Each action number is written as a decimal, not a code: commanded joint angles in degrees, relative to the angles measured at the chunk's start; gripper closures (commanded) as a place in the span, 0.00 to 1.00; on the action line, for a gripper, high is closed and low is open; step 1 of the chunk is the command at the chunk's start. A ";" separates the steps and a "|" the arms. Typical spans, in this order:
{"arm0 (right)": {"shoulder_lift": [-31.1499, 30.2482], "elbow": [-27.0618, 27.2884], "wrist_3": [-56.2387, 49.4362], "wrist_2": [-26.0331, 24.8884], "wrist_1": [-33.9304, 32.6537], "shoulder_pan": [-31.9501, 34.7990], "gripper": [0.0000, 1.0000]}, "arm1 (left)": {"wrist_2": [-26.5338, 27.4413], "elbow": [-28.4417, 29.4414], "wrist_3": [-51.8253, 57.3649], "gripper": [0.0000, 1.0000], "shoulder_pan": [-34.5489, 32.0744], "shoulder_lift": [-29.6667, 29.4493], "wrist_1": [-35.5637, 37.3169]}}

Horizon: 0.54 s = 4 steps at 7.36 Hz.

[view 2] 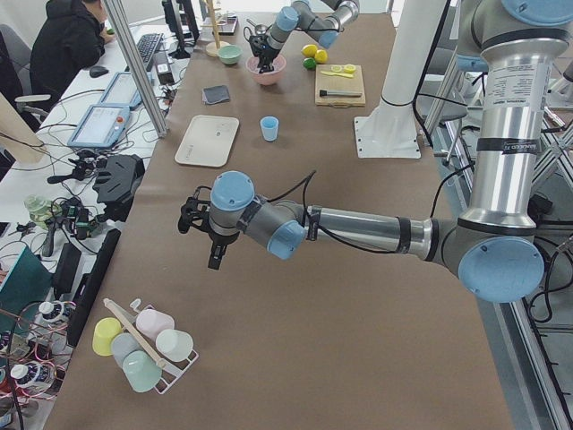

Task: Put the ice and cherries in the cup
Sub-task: 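Carry the ice cube with the right gripper to the blue cup and release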

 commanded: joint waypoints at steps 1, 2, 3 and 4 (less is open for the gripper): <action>12.02 -4.78 12.35 3.47 0.70 -4.93 1.00 | 0.05 0.15 -0.84 0.02 0.08 -1.58 0.00; 17.47 -11.00 15.43 3.66 1.92 -6.08 1.00 | 0.14 0.23 -0.84 0.02 0.08 -2.47 0.00; 18.22 -14.63 17.46 3.92 8.81 -6.96 1.00 | 0.05 0.67 -0.93 0.02 0.16 -3.43 0.09; 18.14 -18.05 18.35 5.67 13.92 -7.14 1.00 | 0.14 0.85 -0.93 0.02 0.16 -4.05 0.26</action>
